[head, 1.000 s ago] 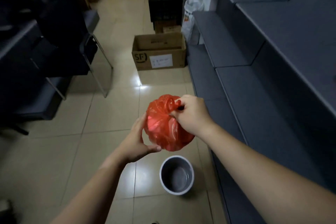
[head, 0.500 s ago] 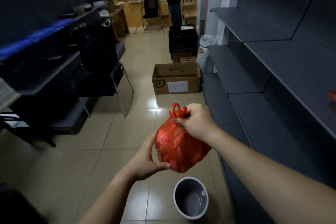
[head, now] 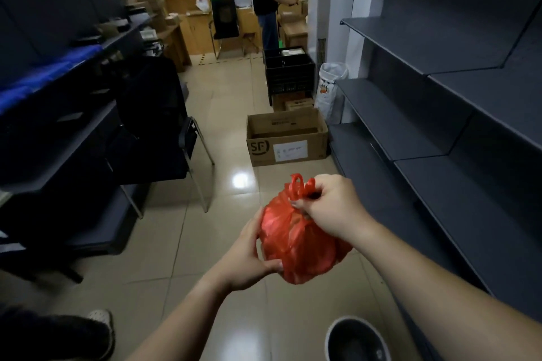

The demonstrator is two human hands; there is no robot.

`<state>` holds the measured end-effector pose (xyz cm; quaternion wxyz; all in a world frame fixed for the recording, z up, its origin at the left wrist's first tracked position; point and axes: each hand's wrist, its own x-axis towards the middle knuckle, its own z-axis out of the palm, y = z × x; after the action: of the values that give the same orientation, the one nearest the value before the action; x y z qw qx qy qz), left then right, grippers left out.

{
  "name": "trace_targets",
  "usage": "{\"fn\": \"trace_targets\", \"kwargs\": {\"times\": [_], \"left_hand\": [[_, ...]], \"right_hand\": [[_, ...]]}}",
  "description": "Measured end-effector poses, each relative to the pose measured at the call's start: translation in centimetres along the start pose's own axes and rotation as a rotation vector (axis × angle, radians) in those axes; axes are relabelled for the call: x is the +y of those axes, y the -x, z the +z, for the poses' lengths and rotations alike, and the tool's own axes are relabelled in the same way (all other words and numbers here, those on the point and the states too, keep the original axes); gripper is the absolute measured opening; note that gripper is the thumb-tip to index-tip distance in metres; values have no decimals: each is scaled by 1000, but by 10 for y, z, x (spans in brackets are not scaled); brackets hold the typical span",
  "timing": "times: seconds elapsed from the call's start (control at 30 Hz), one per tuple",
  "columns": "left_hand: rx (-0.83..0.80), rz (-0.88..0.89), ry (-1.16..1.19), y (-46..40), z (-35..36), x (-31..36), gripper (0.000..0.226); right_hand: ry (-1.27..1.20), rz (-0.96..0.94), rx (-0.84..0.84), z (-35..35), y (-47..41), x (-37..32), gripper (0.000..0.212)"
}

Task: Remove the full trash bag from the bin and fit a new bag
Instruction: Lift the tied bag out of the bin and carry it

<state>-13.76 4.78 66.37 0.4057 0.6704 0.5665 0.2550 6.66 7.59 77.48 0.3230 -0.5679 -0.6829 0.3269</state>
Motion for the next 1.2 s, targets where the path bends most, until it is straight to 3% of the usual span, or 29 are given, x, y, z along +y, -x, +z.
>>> {"fn": "trace_targets", "kwargs": {"times": [0.43,0.77,1.2], "left_hand": [[-72,-40,50,-162,-82,-77,124],[-24,-25,42,-366,-160,-78,117],[-114,54,143,-677,-232,-114,109]], "right_hand": [[-69,130,39,60,-180,8,24],[-138,161,-6,48,-393,21,16],[-167,213,69,40,-699,74,13]]}}
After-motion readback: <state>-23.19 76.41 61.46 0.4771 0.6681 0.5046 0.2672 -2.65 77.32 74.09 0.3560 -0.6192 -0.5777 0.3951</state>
